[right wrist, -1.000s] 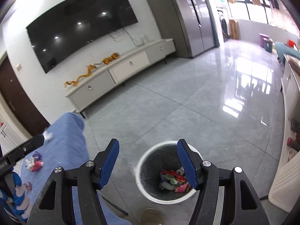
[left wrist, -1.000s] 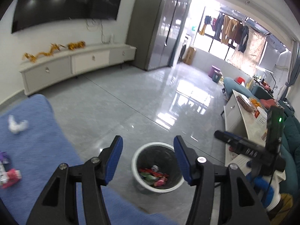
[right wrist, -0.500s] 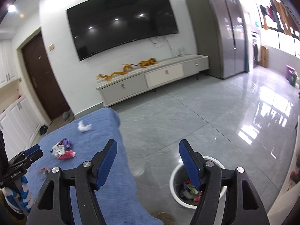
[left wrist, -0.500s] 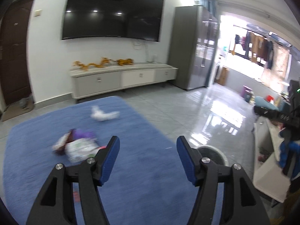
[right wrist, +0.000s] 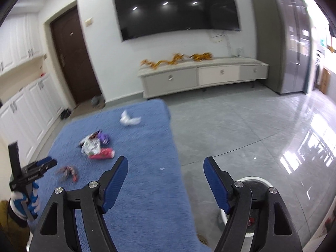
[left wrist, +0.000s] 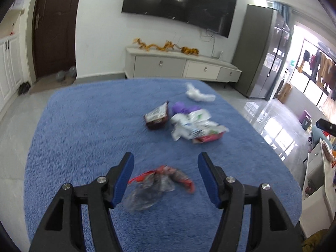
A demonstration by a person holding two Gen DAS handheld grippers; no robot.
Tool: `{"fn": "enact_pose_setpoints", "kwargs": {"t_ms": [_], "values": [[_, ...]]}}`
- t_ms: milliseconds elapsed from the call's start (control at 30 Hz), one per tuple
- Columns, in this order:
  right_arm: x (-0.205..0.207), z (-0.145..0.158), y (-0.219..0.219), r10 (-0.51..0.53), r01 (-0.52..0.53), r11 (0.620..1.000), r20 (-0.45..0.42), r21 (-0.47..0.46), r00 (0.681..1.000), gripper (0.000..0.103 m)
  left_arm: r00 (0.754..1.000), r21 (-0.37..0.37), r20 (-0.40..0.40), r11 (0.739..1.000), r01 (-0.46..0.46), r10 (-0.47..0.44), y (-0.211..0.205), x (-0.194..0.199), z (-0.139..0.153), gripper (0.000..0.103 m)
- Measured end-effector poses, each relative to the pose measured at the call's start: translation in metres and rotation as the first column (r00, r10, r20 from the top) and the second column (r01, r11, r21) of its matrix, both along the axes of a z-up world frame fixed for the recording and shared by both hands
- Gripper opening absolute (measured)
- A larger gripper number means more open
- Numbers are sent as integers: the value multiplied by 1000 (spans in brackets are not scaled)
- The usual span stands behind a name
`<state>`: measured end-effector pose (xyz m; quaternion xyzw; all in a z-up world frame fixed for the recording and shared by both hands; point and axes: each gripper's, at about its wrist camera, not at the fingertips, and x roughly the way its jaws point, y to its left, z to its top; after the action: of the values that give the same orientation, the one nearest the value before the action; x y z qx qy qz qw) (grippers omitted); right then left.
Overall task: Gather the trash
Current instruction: 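Grasp the clear plastic bag with red wrapper using the left tool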
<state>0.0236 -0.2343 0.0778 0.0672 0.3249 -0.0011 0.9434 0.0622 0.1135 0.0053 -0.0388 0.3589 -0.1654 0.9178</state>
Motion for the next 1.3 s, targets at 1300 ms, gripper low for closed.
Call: {"fn": "enact_pose_setpoints", "kwargs": {"t_ms": [1300], "values": [[210,-135,172,570,-617,774,-268,-143,777,58,992,37,-127,999,-3,8,-27,45,-58,55]]}}
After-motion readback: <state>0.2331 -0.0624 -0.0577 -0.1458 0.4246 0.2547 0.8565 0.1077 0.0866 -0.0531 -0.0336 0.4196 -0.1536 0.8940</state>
